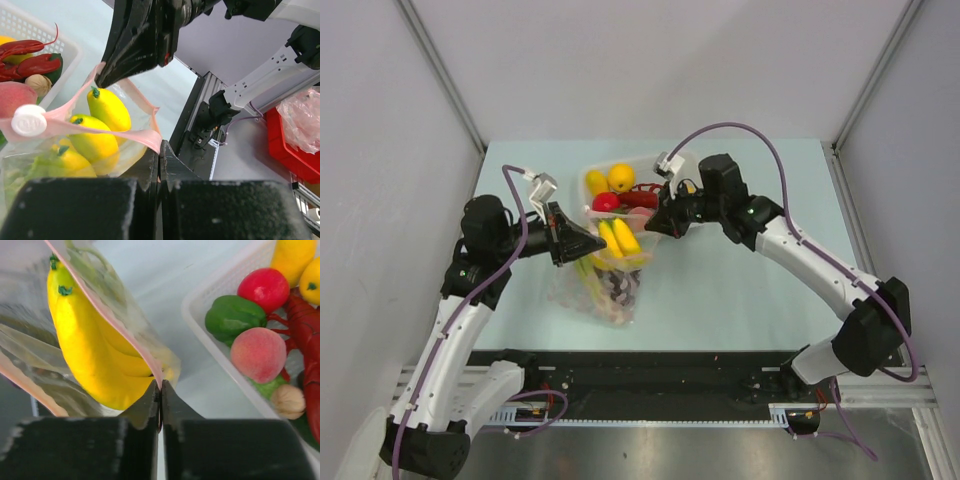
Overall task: Place the food in the zip-top bag and seal the zipper
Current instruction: Adjust the zipper food storage bag at the center of the board.
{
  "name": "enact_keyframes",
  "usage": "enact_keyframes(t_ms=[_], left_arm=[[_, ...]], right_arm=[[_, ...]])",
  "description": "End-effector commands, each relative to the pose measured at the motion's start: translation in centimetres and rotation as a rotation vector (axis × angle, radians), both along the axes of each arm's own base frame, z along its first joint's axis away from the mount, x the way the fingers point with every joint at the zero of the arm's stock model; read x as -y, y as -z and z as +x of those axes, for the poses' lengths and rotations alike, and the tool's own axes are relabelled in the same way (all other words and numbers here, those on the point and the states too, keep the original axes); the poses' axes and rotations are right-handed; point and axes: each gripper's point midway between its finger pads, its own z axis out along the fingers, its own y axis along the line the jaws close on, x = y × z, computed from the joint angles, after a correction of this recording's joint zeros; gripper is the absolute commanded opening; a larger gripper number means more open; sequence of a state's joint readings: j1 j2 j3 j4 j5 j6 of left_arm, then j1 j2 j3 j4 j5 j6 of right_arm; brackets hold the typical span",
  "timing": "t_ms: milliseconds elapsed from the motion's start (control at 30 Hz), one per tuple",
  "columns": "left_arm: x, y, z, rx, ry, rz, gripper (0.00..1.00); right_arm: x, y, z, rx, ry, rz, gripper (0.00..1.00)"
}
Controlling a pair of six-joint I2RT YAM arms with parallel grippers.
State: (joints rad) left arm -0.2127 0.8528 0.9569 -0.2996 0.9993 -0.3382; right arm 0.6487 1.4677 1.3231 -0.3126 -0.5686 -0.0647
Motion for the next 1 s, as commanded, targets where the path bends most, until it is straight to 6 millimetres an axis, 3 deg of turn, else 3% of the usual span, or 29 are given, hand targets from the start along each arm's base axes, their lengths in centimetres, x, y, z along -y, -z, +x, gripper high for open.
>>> enact_keyframes(t_ms=[0,67,167,200,233,300,333,500,633,733,767,833,867,967], left_arm=[[-0.2,-1.8,0.0,0.063,-0.008,0.005,0.0],[-0.4,-1.9,1.3,0.06,-0.076,0.016,0.0],[0.4,-2.8,2.6,0.046,-0.113,0.025,0.0],[1.5,-2.9,2.3,0.041,-0.077,0.032,0.0],[2.2,-2.1,3.0,0.011,-0.079,0.054,0.0],[4.1,-2.6,2.8,0.014,-0.032,0.058,0.01],[5.1,-1.7,3.6,-0.014,-0.022,0.076,0.0],[8.9,-1.6,5.7,-0.059,0.037,0.097,0.09],[11.1,-0.3,6.9,-0.112,0.092,0.121,0.17],[12.0,0.5,8.4,-0.126,0.092,0.141,0.39],[11.8,-0.4,9.2,-0.088,0.072,0.143,0.53],[10.8,0.1,11.1,-0.075,0.004,0.191,0.68],[9.6,-0.3,12.8,-0.017,-0.046,0.22,0.84],[5.5,2.0,17.3,-0.01,-0.211,0.325,0.9]], right_arm=[[1.0,-6.0,-0.2,0.085,-0.065,0.125,0.0],[2.5,-8.8,-1.7,0.104,-0.084,0.179,0.0],[4.2,-10.6,-4.6,0.086,-0.099,0.197,0.0],[5.0,-11.9,-6.1,0.115,-0.1,0.208,0.0],[5.5,-12.3,-6.8,0.121,-0.093,0.208,0.0],[6.8,-12.4,-7.9,0.11,-0.06,0.19,0.0],[7.2,-12.3,-8.0,0.102,-0.038,0.181,0.0],[11.4,-12.2,-6.3,0.038,0.17,0.173,0.0],[14.4,-11.7,-7.4,-0.004,0.278,0.146,0.0],[16.4,-10.1,-5.9,-0.043,0.439,0.114,0.0],[16.7,-10.0,-5.7,-0.051,0.458,0.122,0.0],[17.5,-9.9,-4.8,-0.071,0.511,0.15,0.0],[17.7,-10.0,-4.4,-0.074,0.529,0.156,0.0],[18.4,-10.3,-3.4,-0.063,0.59,0.171,0.0]])
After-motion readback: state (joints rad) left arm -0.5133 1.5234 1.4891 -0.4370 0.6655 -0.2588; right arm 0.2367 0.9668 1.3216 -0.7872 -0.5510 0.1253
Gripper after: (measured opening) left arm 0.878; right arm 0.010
